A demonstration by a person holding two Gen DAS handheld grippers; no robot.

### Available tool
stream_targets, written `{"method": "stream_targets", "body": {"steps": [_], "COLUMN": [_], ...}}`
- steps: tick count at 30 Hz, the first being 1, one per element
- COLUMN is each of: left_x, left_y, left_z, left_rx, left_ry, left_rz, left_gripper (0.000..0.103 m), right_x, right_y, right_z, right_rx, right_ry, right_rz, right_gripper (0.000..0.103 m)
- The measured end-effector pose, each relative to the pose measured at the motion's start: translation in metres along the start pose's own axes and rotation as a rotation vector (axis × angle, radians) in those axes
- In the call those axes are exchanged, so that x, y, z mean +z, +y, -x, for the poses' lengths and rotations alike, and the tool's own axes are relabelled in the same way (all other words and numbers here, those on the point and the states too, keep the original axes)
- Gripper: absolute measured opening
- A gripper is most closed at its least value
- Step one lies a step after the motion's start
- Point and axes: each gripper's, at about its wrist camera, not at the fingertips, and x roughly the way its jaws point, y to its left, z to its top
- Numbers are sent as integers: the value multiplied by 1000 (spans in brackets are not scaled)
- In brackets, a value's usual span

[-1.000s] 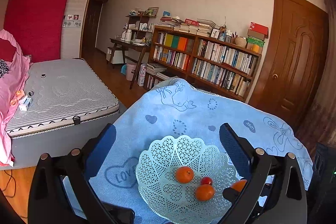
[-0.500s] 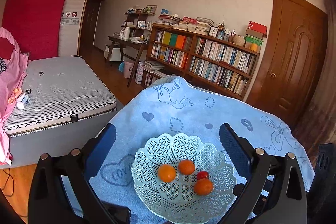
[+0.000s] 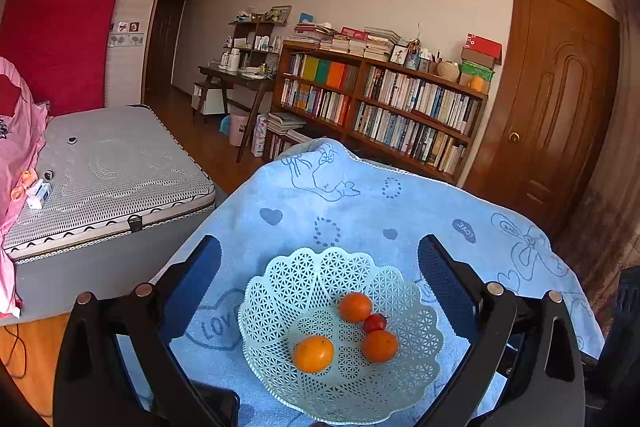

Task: Organize fruits
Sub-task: 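Withdraw both tools from the basket toward the remaining fruit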

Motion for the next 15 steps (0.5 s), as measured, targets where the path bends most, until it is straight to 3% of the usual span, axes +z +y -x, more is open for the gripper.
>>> {"method": "stream_targets", "body": {"steps": [15], "left_x": [-9], "left_y": [-20], "left_z": [-3], "left_rx": [-38], "left_ry": [25], "left_rz": [-50], "left_gripper": [100], "right_x": [1], "right_y": [-72], "right_z": [36], "right_rx": [-138], "right_ry": [-57], "right_rz": [-106], "right_gripper": [70]}}
